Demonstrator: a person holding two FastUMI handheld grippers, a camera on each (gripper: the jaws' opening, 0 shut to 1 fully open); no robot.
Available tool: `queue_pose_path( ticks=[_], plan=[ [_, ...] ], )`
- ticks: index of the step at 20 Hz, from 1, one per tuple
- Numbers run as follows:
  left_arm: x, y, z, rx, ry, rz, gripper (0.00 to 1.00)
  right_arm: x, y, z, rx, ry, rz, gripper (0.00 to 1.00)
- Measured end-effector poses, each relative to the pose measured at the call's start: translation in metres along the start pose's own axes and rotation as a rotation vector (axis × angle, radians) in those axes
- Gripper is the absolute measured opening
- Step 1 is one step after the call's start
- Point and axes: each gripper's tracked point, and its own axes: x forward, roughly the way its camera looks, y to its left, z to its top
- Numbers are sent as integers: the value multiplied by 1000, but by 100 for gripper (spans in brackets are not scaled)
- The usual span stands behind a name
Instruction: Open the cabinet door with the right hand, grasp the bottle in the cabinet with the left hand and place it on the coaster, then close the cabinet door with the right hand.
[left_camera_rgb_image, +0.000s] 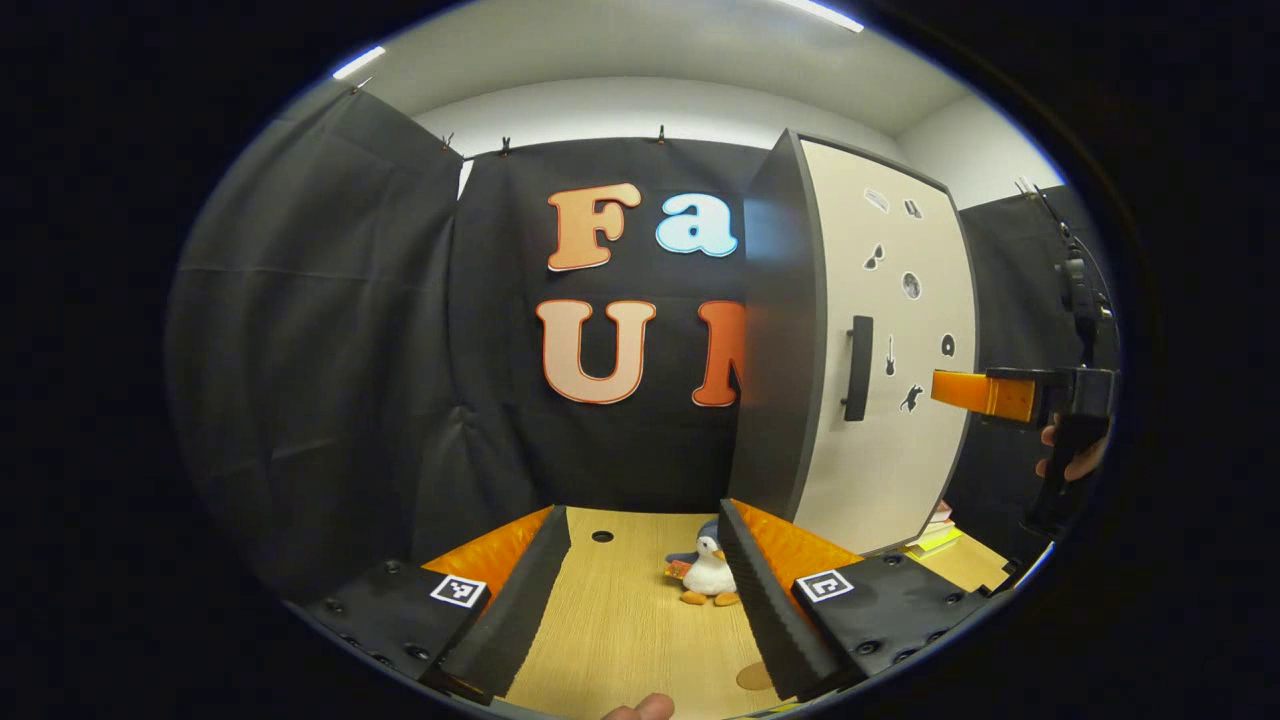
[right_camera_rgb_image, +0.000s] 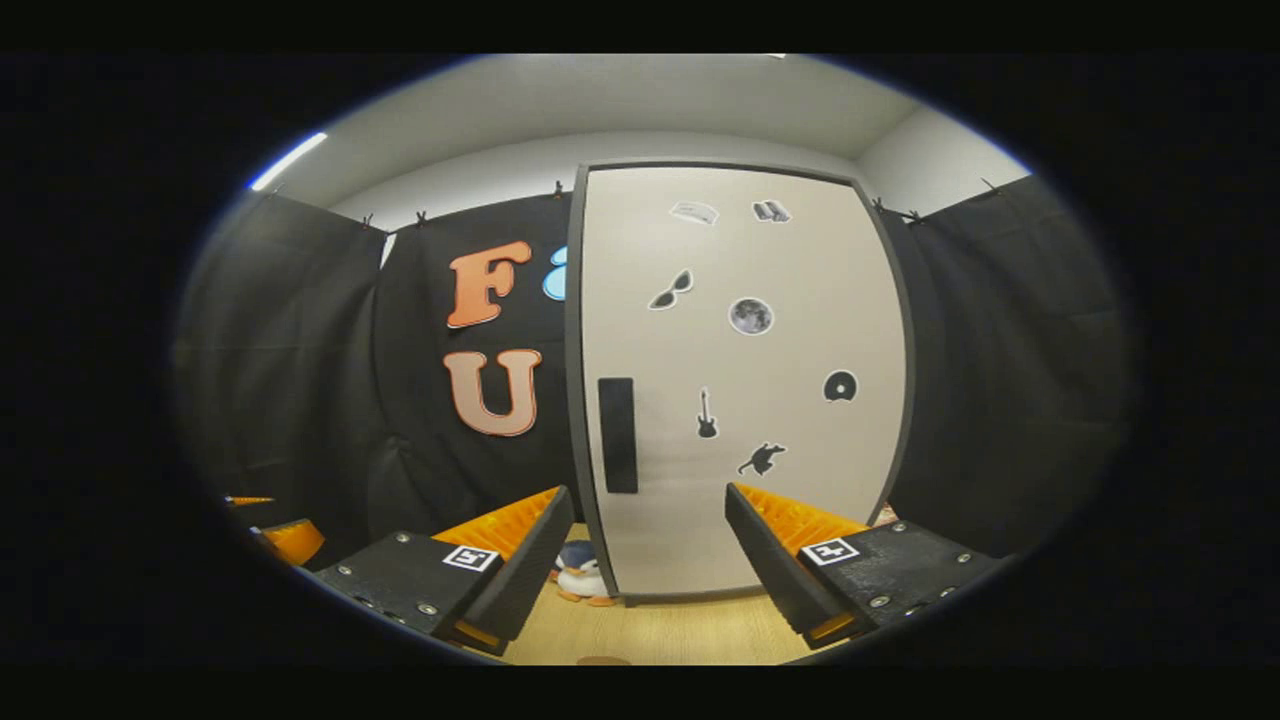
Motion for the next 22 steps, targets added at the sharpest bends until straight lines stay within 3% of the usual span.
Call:
queue_pose_path(
  ticks=[7, 18, 22],
  plan=[
    [23, 34, -17, -5, 44, 34, 97, 66, 18, 4, -17, -2, 7, 94],
    [49, 86, -38, -21, 92, 84, 97, 133, 21, -6, -20, 15, -46, 93],
    [49, 97, -43, -26, 108, 103, 97, 138, 13, -6, -30, 7, -74, 65]
  ],
)
